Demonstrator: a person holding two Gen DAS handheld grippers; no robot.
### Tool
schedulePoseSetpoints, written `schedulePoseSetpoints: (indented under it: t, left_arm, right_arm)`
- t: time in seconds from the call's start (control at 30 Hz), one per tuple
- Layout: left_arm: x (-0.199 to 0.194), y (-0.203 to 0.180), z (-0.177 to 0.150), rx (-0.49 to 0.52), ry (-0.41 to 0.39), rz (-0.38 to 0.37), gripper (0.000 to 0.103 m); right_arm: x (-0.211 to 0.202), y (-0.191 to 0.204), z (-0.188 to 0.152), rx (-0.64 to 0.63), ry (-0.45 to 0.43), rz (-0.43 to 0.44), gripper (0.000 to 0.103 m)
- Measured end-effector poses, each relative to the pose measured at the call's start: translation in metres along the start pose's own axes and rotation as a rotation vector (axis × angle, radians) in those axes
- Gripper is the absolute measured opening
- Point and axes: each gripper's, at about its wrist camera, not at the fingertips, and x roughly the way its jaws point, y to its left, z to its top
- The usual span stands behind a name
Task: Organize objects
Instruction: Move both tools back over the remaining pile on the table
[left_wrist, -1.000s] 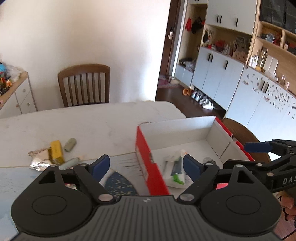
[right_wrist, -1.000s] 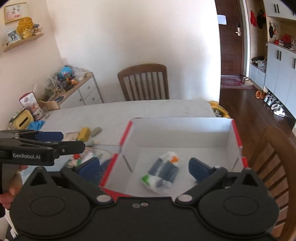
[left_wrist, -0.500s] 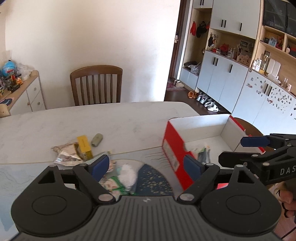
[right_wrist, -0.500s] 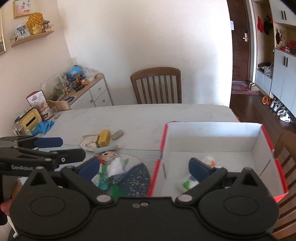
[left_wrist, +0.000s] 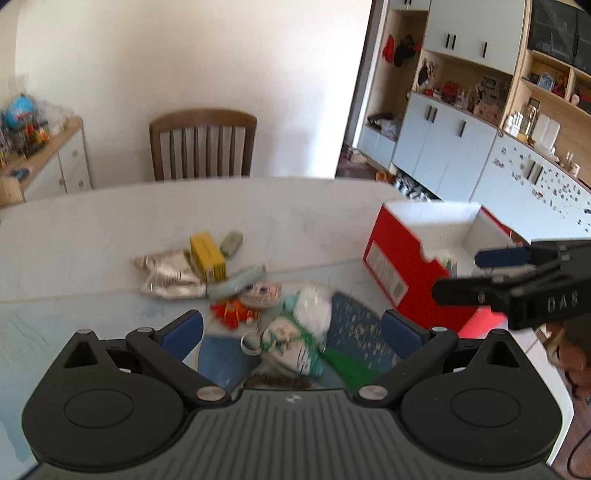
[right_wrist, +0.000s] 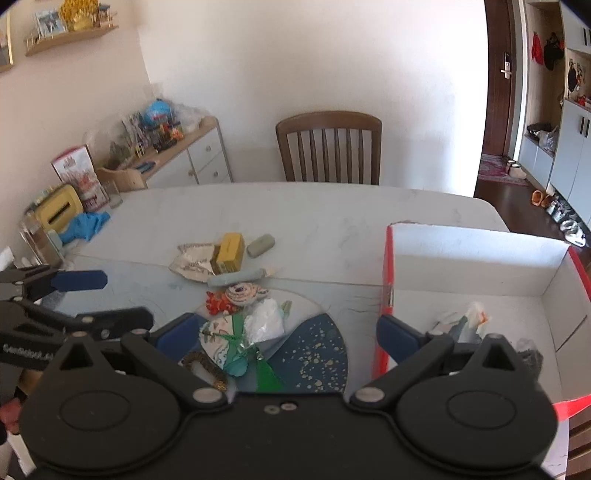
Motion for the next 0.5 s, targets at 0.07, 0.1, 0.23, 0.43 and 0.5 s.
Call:
schedulePoseSetpoints:
  t: [0.07,0.1,0.23,0.43,0.5]
  left_arm:
    - [0.007,0.008,-0.01,0.008,0.033,-0.006,0.103]
    - [0.011,0.01,-0.014,0.016,0.052,-0.011,0.103]
    - [0.025,0.012,-0.034,0.07,0.085,0.016,0.103]
    - [0.038,0.005,-0.054,0.155,0.07,0.002,0.103]
    - [0.043,0.004,-0.057,0.164,0.066,0.006,0.103]
  right_arm:
    - [0.007,0.003,-0.001,0.001,0.013,-0.008,0.102]
    - [0.011,0.004,-0.002,0.005,0.018,-0.014,0.102]
    - [0.023,0.006,0.0,0.022,0.034,-0.028,0.102]
    - [0.04,0.013,0.0,0.014,0.068,-0.031,0.102]
    - [0.047,0.014,0.0,0.02,0.084,-0.027,0.102]
